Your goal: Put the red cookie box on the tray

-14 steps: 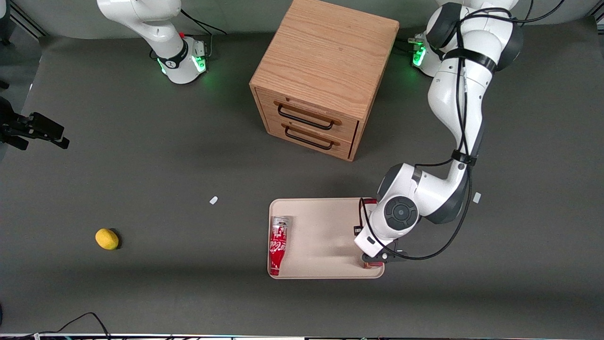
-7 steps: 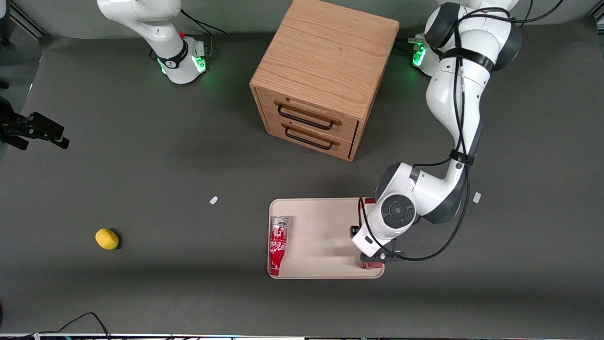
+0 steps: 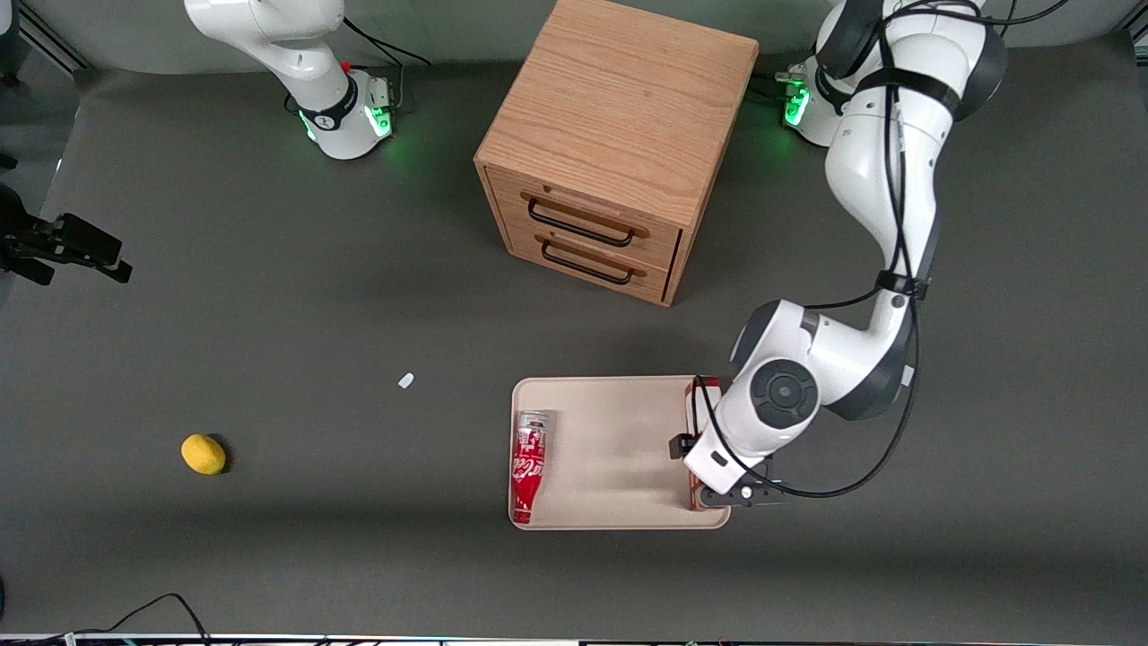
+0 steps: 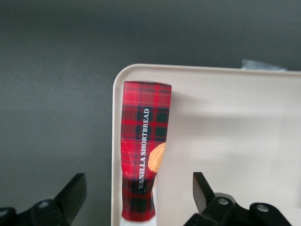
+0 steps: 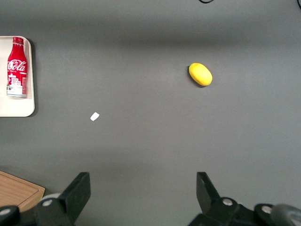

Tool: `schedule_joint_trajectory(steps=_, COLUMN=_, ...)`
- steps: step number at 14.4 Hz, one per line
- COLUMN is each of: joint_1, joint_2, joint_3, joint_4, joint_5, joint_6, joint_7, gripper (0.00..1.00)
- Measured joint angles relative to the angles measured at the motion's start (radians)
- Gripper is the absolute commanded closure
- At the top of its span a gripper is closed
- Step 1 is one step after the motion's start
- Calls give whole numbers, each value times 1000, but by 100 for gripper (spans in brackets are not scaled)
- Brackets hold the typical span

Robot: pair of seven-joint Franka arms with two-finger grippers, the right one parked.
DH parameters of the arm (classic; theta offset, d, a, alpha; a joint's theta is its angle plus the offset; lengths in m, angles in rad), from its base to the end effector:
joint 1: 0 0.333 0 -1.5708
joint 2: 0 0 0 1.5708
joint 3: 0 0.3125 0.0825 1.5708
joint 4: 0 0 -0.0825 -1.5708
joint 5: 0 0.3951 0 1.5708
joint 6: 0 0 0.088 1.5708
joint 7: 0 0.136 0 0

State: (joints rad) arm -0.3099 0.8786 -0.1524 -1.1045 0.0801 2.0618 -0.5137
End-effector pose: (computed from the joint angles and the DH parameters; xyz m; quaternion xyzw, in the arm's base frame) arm 0.7219 -0.3139 0.2620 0.9981 0.0381 0.0287 0.0393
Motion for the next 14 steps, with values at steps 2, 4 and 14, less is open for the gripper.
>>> schedule_joint_trajectory(steps=2, joint_1=8, joint_2=-45, joint_3=2, joint_4=-18, joint_5=-37, joint_6=-1, joint_7=0, gripper=0)
schedule_joint_trajectory(steps=4, joint_1=28, joint_2=-109, joint_3=6, joint_4=-57, joint_5=-59, joint_6=-4, joint_7=0, gripper=0)
schedule_joint_trajectory(steps=14, joint_1=385, joint_2=-685, joint_3=17, joint_4=-438, joint_5=-93, joint_6=-299, joint_7=309, gripper=0)
